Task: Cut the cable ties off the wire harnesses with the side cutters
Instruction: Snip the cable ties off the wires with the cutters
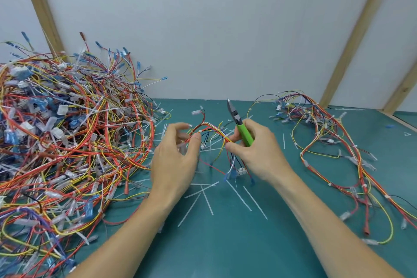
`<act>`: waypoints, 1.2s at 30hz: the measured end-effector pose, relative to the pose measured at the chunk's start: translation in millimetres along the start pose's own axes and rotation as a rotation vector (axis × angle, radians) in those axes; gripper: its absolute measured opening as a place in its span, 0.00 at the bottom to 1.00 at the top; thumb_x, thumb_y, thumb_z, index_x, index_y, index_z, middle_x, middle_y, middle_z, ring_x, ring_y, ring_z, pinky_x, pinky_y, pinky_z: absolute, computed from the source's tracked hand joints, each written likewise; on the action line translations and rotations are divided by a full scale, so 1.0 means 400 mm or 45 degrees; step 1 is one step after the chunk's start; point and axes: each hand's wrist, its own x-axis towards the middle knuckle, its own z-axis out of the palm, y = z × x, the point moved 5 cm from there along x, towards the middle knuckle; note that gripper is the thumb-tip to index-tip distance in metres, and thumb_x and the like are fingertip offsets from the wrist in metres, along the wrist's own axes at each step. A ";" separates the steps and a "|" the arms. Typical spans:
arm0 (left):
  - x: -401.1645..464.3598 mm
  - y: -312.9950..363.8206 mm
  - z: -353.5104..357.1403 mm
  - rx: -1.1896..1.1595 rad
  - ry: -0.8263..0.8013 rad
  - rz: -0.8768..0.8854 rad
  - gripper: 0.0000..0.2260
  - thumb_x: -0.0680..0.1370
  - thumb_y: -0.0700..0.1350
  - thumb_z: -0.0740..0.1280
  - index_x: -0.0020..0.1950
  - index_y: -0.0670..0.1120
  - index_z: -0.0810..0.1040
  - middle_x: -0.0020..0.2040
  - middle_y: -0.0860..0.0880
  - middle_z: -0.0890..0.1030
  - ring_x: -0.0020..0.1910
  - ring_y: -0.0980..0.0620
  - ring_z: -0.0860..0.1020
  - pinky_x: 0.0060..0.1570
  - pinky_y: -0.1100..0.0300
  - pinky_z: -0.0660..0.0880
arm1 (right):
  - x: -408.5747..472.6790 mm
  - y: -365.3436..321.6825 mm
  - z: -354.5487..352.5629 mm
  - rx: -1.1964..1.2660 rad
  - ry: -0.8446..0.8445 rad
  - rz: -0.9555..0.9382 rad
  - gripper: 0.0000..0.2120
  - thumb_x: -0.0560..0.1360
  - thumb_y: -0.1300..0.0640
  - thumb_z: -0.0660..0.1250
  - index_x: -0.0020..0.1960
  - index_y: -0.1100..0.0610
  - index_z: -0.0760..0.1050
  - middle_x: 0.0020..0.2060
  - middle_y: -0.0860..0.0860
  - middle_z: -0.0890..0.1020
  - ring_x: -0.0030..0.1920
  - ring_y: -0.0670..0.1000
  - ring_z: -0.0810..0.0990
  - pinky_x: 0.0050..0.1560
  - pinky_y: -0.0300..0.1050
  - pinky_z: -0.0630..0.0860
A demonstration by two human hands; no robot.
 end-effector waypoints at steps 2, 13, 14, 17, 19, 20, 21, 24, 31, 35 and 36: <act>0.005 0.042 -0.037 0.110 0.173 0.270 0.13 0.78 0.51 0.67 0.61 0.47 0.75 0.53 0.53 0.78 0.54 0.51 0.76 0.58 0.50 0.72 | -0.003 -0.012 -0.004 -0.086 -0.003 -0.104 0.12 0.71 0.63 0.76 0.41 0.53 0.74 0.36 0.42 0.83 0.29 0.43 0.71 0.32 0.35 0.66; -0.010 0.100 -0.006 0.540 -0.135 0.681 0.10 0.82 0.50 0.62 0.57 0.52 0.81 0.48 0.55 0.80 0.49 0.51 0.77 0.55 0.52 0.70 | -0.021 -0.045 0.014 -0.173 -0.054 -0.377 0.12 0.74 0.57 0.73 0.45 0.49 0.70 0.37 0.46 0.83 0.36 0.53 0.78 0.39 0.54 0.77; -0.007 0.096 -0.005 0.564 -0.141 0.668 0.10 0.82 0.52 0.62 0.53 0.52 0.82 0.46 0.55 0.78 0.47 0.51 0.76 0.52 0.52 0.70 | -0.021 -0.043 0.015 -0.179 -0.056 -0.372 0.11 0.74 0.56 0.73 0.45 0.49 0.70 0.38 0.48 0.83 0.37 0.55 0.78 0.40 0.56 0.77; -0.002 0.087 -0.002 0.580 -0.167 0.629 0.10 0.81 0.51 0.66 0.43 0.49 0.81 0.44 0.54 0.77 0.45 0.51 0.75 0.51 0.55 0.68 | -0.022 -0.039 0.020 -0.175 -0.070 -0.363 0.12 0.75 0.58 0.73 0.45 0.48 0.70 0.40 0.41 0.84 0.36 0.50 0.77 0.38 0.53 0.78; 0.003 0.077 0.003 0.528 -0.236 0.634 0.09 0.80 0.49 0.69 0.41 0.48 0.79 0.48 0.55 0.80 0.53 0.52 0.77 0.61 0.57 0.67 | -0.026 -0.040 0.024 -0.154 -0.090 -0.364 0.12 0.75 0.60 0.73 0.45 0.48 0.71 0.37 0.35 0.82 0.35 0.47 0.76 0.36 0.44 0.75; 0.006 0.069 0.006 0.481 -0.294 0.628 0.08 0.80 0.49 0.69 0.42 0.48 0.78 0.50 0.56 0.81 0.56 0.54 0.77 0.67 0.57 0.65 | -0.027 -0.040 0.026 -0.136 -0.095 -0.361 0.12 0.75 0.61 0.74 0.44 0.49 0.71 0.34 0.34 0.80 0.34 0.45 0.75 0.35 0.36 0.71; 0.008 0.059 0.009 0.433 -0.361 0.602 0.09 0.81 0.50 0.67 0.43 0.49 0.77 0.48 0.57 0.81 0.56 0.56 0.77 0.68 0.58 0.64 | -0.028 -0.040 0.026 -0.114 -0.097 -0.348 0.12 0.74 0.61 0.74 0.43 0.49 0.72 0.32 0.33 0.78 0.32 0.44 0.74 0.34 0.33 0.68; 0.013 0.032 0.025 0.376 -0.537 0.475 0.16 0.83 0.58 0.58 0.44 0.51 0.78 0.38 0.58 0.76 0.44 0.57 0.73 0.49 0.62 0.70 | -0.025 -0.033 0.025 -0.056 -0.084 -0.285 0.11 0.74 0.60 0.75 0.42 0.51 0.73 0.29 0.35 0.76 0.30 0.44 0.69 0.33 0.34 0.65; 0.008 -0.001 0.051 -0.036 -0.617 0.173 0.13 0.79 0.56 0.64 0.46 0.50 0.85 0.43 0.55 0.83 0.49 0.57 0.78 0.54 0.59 0.73 | -0.024 -0.029 0.028 -0.033 -0.034 -0.212 0.13 0.73 0.62 0.74 0.41 0.52 0.70 0.32 0.41 0.81 0.30 0.44 0.70 0.33 0.35 0.65; 0.003 -0.010 0.055 -0.194 -0.571 0.064 0.10 0.79 0.52 0.67 0.50 0.49 0.86 0.43 0.56 0.84 0.47 0.58 0.79 0.50 0.63 0.72 | -0.022 -0.018 0.034 -0.023 -0.084 -0.144 0.12 0.73 0.60 0.75 0.41 0.52 0.72 0.28 0.39 0.78 0.28 0.43 0.70 0.31 0.33 0.65; 0.003 -0.011 0.055 -0.190 -0.552 0.058 0.10 0.78 0.52 0.68 0.49 0.50 0.86 0.42 0.56 0.84 0.46 0.58 0.79 0.50 0.63 0.72 | -0.021 -0.015 0.032 -0.016 -0.113 -0.120 0.10 0.73 0.59 0.75 0.42 0.51 0.74 0.27 0.42 0.78 0.28 0.44 0.69 0.31 0.35 0.65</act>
